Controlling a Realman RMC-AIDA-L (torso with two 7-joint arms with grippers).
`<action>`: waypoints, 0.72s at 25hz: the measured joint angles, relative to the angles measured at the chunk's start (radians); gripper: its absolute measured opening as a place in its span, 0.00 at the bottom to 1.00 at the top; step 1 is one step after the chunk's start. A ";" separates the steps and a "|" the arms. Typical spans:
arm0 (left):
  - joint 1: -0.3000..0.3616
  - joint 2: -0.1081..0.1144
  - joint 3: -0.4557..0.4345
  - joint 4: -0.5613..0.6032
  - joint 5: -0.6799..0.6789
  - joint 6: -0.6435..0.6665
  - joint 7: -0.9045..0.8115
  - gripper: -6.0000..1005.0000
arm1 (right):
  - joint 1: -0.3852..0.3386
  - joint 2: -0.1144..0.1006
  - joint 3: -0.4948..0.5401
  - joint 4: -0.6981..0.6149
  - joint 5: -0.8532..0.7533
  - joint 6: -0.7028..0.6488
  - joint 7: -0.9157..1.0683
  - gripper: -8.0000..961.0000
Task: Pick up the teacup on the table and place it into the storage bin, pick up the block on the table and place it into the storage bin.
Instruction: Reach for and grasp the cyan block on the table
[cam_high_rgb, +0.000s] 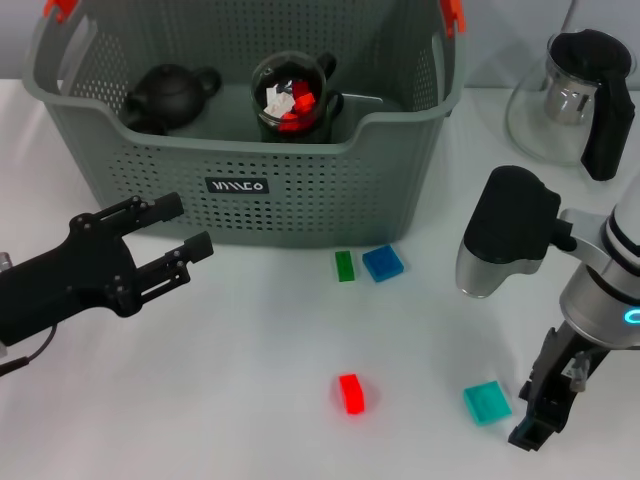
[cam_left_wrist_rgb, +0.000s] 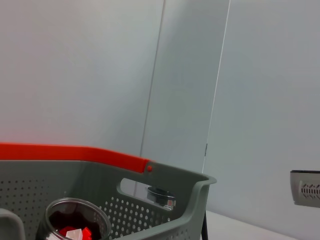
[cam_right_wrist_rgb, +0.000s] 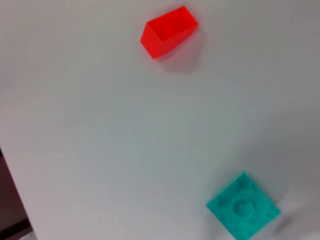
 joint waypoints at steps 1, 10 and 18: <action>0.001 0.000 0.000 0.000 0.000 0.000 0.000 0.63 | 0.001 0.000 -0.005 0.000 0.000 0.005 0.002 0.62; 0.005 0.000 0.000 0.000 0.000 0.000 -0.001 0.63 | 0.004 0.004 -0.054 0.001 0.003 0.035 0.025 0.61; 0.006 -0.001 0.000 -0.001 0.000 0.000 -0.003 0.63 | 0.013 0.005 -0.081 0.004 0.004 0.065 0.046 0.59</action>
